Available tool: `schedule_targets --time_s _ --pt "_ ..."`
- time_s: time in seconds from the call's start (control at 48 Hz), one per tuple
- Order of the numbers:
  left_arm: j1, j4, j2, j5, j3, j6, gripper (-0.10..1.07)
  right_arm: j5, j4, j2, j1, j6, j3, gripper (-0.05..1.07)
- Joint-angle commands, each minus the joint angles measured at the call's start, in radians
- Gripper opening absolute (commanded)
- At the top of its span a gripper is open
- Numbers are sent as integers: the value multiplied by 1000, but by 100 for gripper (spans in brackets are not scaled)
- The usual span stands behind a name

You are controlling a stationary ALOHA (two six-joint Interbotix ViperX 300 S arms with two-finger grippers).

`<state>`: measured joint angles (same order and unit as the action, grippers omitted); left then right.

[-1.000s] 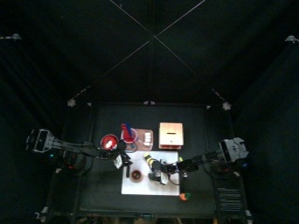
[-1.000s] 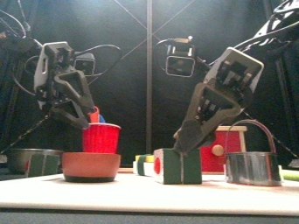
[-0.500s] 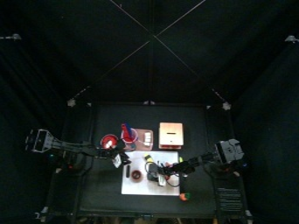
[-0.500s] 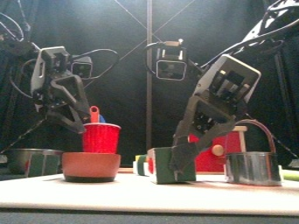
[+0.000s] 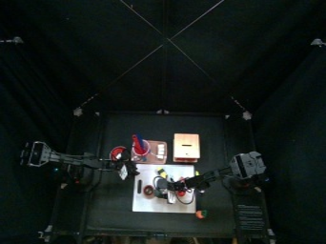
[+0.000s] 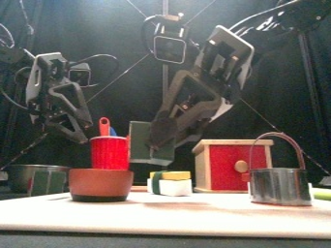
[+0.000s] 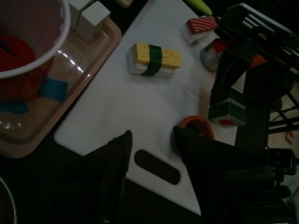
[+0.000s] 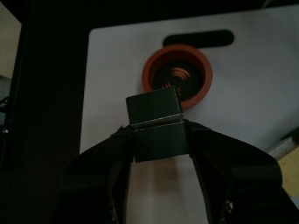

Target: Put sushi roll half into soy sauce container

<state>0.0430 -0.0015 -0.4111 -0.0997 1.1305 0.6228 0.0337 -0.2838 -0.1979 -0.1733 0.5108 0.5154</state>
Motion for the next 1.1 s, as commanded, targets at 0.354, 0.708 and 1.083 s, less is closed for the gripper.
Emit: schedule_targets --time_s 0.354,0.708,1.083 --pt "8 9 -12 -11 -2 -5 82 -2 -25 -77 52 -2 -241 68" --pt "8 8 -12 -11 5 -5 82 -3 -21 -97 44 6 -247 68" --pt "8 8 -12 -11 5 -3 82 -38 -20 -107 43 5 -238 76"
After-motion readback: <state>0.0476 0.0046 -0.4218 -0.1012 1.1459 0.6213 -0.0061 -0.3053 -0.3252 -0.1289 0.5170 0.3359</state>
